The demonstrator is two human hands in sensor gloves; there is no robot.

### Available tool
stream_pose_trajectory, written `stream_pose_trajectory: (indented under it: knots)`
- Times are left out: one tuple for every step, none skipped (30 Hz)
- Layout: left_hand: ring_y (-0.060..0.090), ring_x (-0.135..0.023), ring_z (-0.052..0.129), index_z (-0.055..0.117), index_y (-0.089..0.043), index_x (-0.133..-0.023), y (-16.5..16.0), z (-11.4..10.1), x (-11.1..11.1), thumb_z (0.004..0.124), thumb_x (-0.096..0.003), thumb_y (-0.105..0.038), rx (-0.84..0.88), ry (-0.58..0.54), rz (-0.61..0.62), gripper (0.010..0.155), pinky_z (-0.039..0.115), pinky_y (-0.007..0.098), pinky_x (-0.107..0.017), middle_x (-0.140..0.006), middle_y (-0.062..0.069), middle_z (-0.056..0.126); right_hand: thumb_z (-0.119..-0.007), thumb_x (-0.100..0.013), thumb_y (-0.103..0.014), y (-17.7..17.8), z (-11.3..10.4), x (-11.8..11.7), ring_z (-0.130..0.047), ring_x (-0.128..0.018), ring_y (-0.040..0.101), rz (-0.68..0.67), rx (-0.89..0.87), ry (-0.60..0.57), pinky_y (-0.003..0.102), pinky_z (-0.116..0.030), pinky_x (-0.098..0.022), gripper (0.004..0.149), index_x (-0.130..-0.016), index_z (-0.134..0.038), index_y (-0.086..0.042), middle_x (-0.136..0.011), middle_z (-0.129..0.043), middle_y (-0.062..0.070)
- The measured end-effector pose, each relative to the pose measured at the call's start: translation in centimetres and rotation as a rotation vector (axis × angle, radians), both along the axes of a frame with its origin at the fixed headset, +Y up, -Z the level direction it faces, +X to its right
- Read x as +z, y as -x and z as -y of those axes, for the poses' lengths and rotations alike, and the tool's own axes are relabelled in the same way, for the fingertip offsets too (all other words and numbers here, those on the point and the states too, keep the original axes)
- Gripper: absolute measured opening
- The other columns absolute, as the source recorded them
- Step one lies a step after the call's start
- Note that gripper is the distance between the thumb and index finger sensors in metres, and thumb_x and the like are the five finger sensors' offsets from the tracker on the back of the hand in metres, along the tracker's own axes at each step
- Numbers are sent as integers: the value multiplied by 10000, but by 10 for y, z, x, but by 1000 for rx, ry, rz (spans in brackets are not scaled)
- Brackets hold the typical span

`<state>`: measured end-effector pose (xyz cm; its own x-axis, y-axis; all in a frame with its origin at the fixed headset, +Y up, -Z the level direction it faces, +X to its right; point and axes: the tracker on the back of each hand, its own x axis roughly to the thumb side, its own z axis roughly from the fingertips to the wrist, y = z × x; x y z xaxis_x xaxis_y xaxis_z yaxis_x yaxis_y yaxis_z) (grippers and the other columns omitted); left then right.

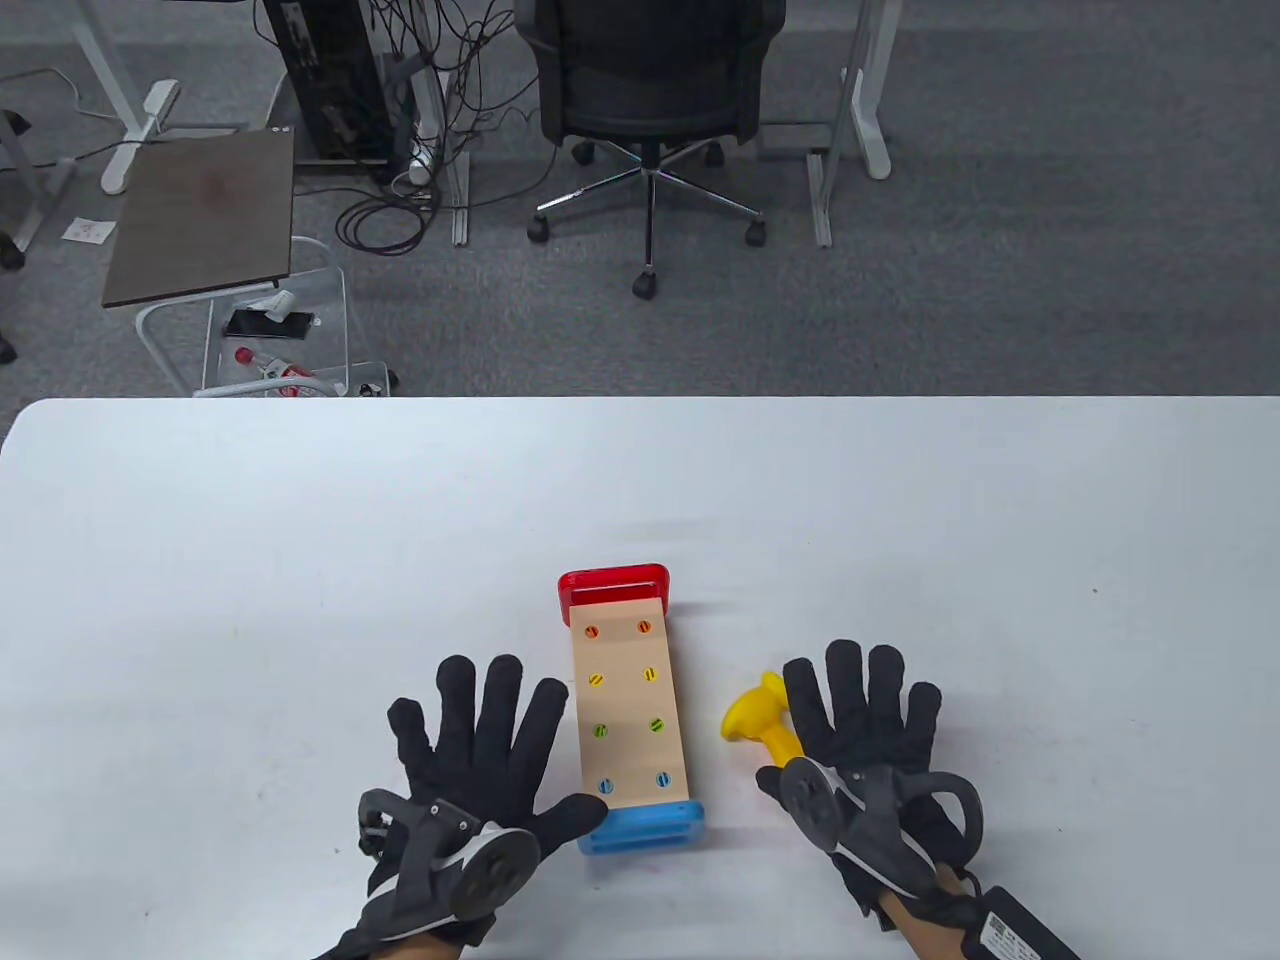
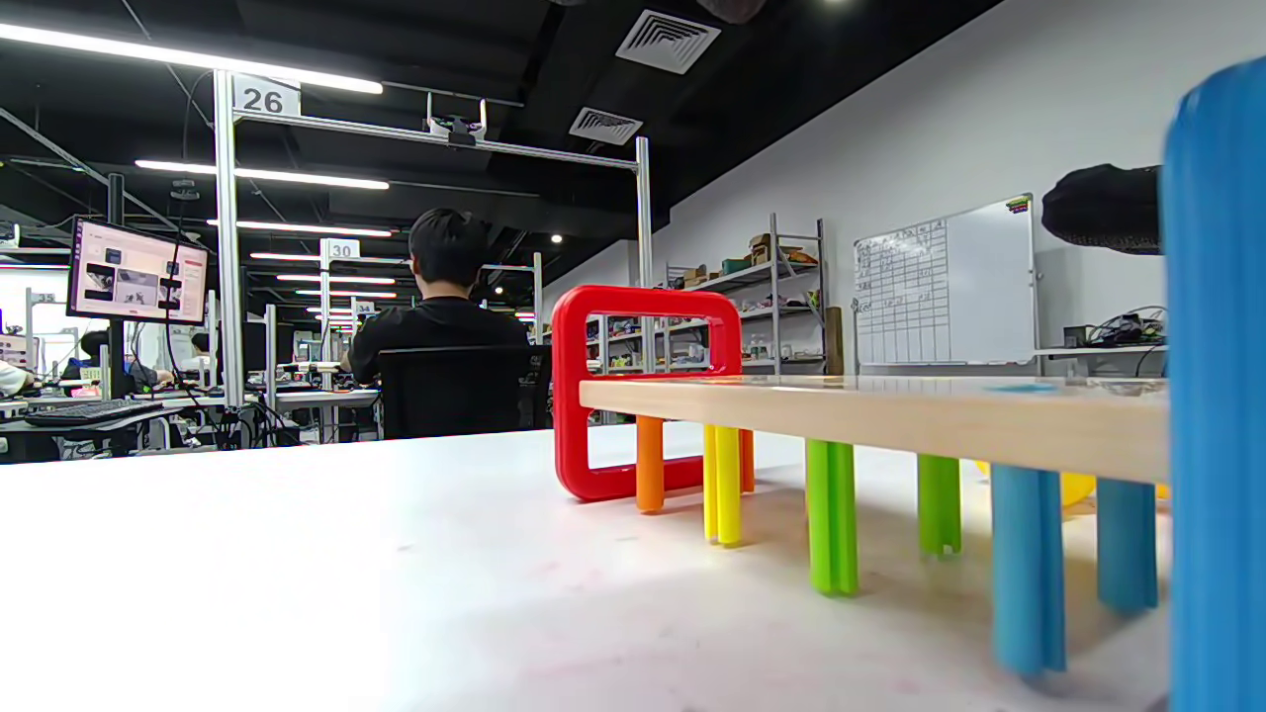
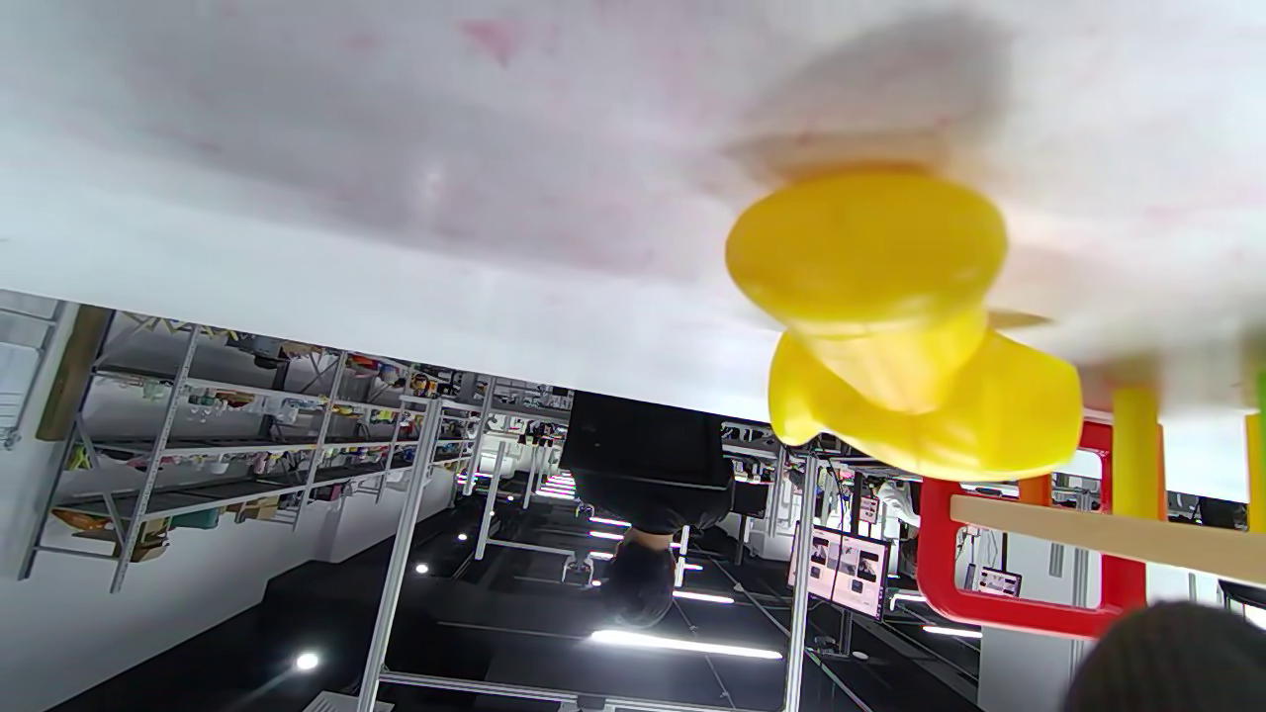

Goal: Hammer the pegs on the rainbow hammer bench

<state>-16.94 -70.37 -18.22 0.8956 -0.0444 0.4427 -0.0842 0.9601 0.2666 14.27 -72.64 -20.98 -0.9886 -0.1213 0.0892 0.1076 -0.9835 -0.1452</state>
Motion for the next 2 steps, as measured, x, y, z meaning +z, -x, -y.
stream_pose_trajectory:
  knots:
    - [722,-1053,184,237,-172,-1260,0,0,0,504,-534,-818,0,3,0,1008,220,930,-545,-1249,299,150,-646,-349,-722,0,0,0,-204,-1097,505,-1,0,3,745,-276,-763,976,-1052,-96,-327,-1147,-45,125]
    - [720,-1054,185,238,-173,-1260,0,0,0,502,-533,-819,0,4,0,1008,220,930,-545,-1250,296,150,-646,-349,-722,0,0,0,-179,-1101,506,-1,1,4,745,-275,-764,978,-1053,-96,-325,-1147,-45,124]
